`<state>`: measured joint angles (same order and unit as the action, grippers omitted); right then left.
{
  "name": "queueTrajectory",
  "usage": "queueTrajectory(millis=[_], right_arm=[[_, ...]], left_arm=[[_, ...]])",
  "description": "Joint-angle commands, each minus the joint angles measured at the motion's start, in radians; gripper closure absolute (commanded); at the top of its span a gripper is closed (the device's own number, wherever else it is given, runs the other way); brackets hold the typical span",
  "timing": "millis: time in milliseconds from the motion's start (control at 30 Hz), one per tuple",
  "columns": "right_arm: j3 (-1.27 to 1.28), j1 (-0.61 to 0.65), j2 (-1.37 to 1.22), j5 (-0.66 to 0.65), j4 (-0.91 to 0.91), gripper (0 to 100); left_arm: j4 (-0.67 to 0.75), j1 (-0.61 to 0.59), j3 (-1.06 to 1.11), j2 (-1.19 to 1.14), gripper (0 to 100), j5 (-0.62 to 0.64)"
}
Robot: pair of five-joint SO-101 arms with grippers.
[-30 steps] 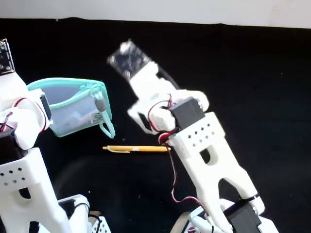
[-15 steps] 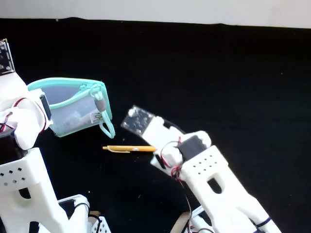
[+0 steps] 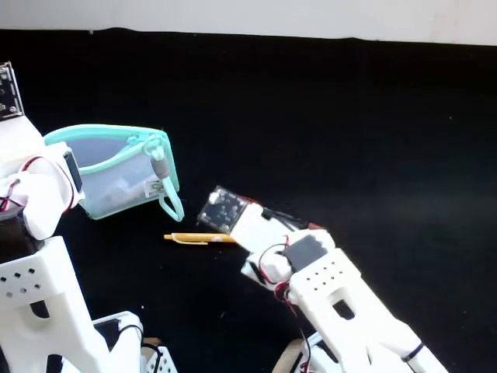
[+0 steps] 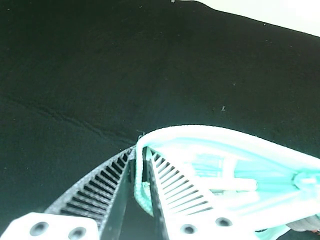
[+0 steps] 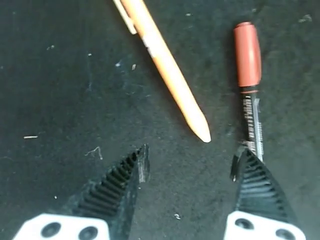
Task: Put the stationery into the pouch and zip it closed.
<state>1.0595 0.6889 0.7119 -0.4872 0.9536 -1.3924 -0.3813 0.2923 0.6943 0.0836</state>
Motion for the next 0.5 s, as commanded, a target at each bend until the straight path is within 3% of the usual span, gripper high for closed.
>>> queueTrajectory(millis=[0, 100, 467], right_arm=[[0.015, 0.044, 0.007, -0.005, -0.024, 80.3], [0.047, 0.077, 0.002, -0.005, -0.033, 98.6], [0.380, 0.084, 0.010, -0.005, -0.320, 95.4]], left_arm=[[0.000, -0.005, 0.016, -0.027, 99, -0.005], [0.000, -0.005, 0.016, -0.027, 99, -0.005], [0.000, -0.002, 0.016, -0.027, 99, -0.005]])
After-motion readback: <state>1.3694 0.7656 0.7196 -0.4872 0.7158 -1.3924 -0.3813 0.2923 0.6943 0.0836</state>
